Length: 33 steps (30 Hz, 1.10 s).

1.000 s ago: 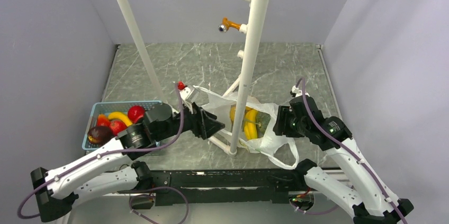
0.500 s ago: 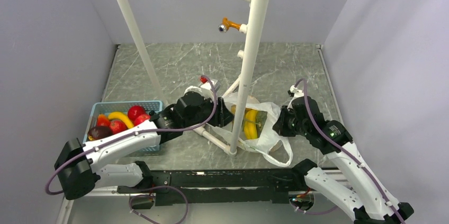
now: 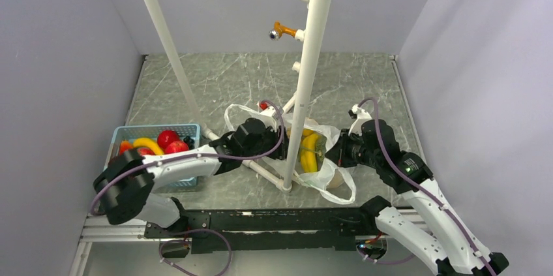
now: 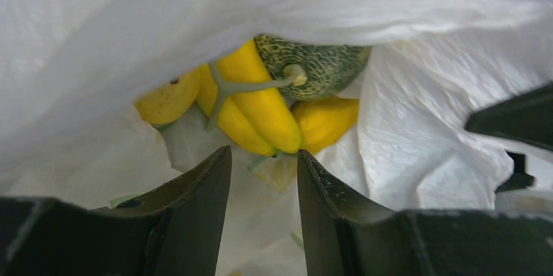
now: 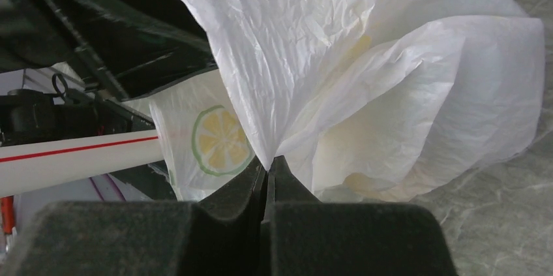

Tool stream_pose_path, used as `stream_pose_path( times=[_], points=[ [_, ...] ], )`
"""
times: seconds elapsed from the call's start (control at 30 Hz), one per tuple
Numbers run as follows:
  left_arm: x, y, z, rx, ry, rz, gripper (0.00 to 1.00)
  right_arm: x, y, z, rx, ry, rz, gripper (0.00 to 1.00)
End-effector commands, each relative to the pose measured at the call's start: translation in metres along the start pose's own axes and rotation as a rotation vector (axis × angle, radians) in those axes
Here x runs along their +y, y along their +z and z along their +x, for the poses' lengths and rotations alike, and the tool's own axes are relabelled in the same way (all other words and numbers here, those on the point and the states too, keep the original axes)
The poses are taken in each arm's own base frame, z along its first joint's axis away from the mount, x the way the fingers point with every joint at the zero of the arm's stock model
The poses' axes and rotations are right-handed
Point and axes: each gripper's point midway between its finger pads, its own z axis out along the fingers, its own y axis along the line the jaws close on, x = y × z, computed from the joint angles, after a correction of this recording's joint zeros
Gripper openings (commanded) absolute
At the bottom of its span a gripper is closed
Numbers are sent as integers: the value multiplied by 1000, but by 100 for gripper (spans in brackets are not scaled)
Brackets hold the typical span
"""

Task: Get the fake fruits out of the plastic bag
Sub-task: Take out the fake fruit from the plastic bag.

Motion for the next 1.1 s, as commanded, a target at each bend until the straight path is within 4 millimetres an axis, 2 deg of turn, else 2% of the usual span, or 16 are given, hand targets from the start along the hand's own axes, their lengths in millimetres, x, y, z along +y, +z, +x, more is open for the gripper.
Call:
stream_pose_path(
  times=[0.0,0.17,0.47,0.73,0.9,1.07],
  points=[
    [-2,21,-27,-132,-7,8,48,6,8,7,9,-8,-61,0],
    [4,37,-32,-197,19,16,50,5,10,16,29,11,-71,0],
    [25,59,-47,-310,-10,-59,55,4,9,13,24,2,-63,0],
    [29,77,-45,-292,3,-82,48,3,10,14,26,-3,-61,0],
    [19,87,-37,-264,13,-3,47,3,10,14,27,-1,-59,0],
    [26,97,-29,-217,23,-41,36,4,7,12,11,-3,-61,0]
  ],
)
